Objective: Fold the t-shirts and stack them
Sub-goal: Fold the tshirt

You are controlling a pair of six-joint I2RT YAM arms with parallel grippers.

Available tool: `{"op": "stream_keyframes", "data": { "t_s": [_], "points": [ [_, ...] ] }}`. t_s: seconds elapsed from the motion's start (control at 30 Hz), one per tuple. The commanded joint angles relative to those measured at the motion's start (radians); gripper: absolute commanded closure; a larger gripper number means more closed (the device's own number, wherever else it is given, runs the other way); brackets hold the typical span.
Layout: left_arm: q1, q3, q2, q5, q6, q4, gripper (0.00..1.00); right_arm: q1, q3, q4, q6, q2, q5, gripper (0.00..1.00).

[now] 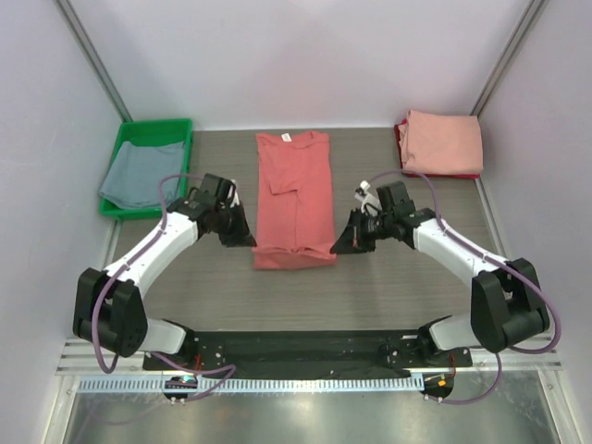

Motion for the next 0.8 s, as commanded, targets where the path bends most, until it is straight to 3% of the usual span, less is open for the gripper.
{"op": "stream_keyframes", "data": {
  "t_s": [0.0,0.4,0.77],
  "points": [
    [0.020,0.095,0.039,0.005,0.042,0.028,1.00,-0.026,0.149,-0.029,-0.070,0.067,0.002,0.99],
    [0.138,0.273,0.265,0.056,0.047,0.100,1.00,-0.092,0.441,0.055,-0.113,0.356,0.047,0.99],
    [0.182,0.469,0.499,0.160,0.077,0.137,1.00,-0.113,0.572,0.083,-0.127,0.517,0.067,0.99]
  ]
}}
